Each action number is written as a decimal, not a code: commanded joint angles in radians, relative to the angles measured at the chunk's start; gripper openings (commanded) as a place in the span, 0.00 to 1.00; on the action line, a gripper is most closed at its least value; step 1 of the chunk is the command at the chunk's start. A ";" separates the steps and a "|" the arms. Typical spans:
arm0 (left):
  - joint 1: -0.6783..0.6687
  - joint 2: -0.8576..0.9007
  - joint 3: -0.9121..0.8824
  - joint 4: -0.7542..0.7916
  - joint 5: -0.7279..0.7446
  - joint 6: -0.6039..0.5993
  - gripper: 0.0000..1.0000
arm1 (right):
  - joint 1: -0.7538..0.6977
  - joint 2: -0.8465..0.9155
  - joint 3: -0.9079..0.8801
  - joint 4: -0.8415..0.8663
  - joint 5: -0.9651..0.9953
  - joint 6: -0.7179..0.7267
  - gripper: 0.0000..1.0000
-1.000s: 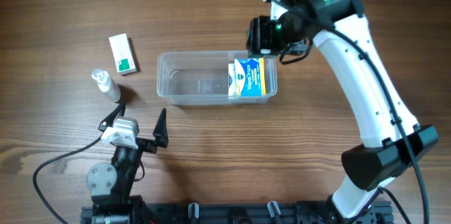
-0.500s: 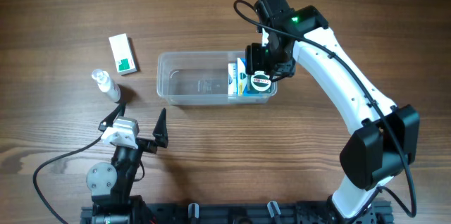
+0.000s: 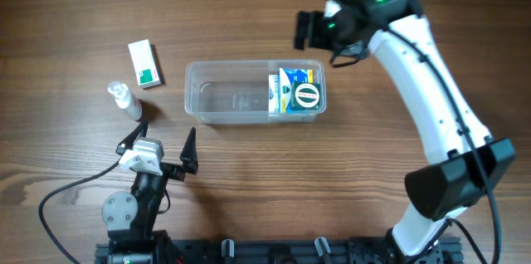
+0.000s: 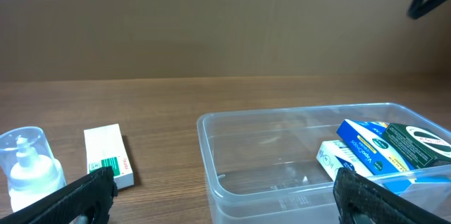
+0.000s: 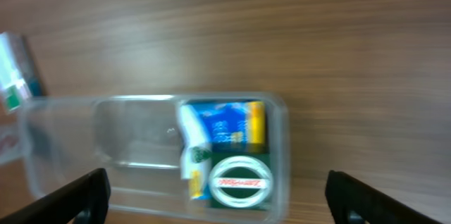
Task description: Pack container
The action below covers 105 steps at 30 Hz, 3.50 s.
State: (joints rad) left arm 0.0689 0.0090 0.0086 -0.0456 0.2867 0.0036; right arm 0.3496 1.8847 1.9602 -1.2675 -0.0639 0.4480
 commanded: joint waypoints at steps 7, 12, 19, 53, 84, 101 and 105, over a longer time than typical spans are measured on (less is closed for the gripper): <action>0.008 -0.006 -0.003 -0.004 0.012 0.015 1.00 | -0.380 -0.010 0.029 -0.125 0.187 -0.003 1.00; 0.008 -0.006 -0.003 -0.004 0.012 0.015 1.00 | -0.476 -0.010 0.028 -0.091 0.193 -0.003 1.00; 0.008 -0.006 -0.003 -0.004 0.012 0.015 1.00 | -0.477 -0.009 -0.126 0.053 0.325 -0.002 1.00; 0.008 -0.006 -0.003 -0.003 0.009 0.016 1.00 | -0.602 0.006 -0.156 0.422 0.174 -0.183 1.00; 0.101 1.220 1.628 -1.050 -0.405 0.023 1.00 | -0.602 0.006 -0.156 0.422 0.174 -0.183 1.00; 0.286 1.667 1.628 -1.160 -0.074 0.081 1.00 | -0.602 0.006 -0.156 0.422 0.174 -0.183 1.00; 0.270 1.707 1.628 -1.149 -0.075 0.098 1.00 | -0.602 0.006 -0.156 0.422 0.174 -0.183 1.00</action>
State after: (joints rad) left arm 0.3458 1.6897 1.6253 -1.1988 0.1898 0.0708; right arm -0.2562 1.8851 1.8050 -0.8486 0.1192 0.2741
